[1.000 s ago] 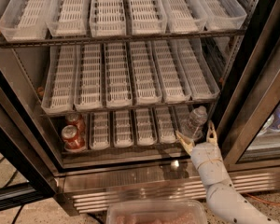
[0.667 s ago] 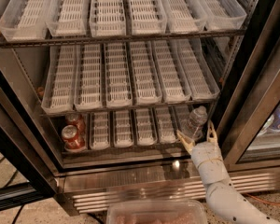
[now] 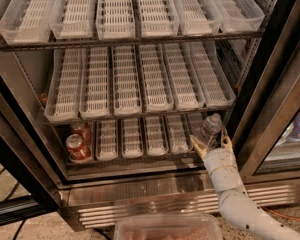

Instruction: Pick water bottle from bottom shelf of fridge

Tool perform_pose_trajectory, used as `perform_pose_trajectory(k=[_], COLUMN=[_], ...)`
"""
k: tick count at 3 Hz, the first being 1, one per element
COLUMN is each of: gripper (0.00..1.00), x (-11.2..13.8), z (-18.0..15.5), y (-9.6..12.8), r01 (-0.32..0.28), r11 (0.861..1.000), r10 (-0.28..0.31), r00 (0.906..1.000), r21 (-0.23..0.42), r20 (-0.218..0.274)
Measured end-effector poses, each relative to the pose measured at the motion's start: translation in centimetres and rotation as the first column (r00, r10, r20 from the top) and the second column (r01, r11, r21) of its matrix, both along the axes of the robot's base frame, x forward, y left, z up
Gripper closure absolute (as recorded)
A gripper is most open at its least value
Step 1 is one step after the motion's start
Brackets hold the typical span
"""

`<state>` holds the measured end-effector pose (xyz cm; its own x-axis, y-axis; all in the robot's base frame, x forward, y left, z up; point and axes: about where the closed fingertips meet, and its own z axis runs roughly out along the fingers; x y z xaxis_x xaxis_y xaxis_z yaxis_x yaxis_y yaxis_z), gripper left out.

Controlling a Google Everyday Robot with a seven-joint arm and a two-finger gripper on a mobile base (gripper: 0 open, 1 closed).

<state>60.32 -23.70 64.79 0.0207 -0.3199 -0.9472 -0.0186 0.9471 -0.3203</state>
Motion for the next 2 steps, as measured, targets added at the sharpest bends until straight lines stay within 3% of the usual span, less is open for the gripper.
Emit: perform_pose_trajectory(k=[2], gripper=[0.30], x=[1.70], z=[-0.05], y=[-0.45], r01=[0.024], r11=[1.000], r10=[-0.024], r00=[0.9996], r21=[-0.009], r20=[0.013])
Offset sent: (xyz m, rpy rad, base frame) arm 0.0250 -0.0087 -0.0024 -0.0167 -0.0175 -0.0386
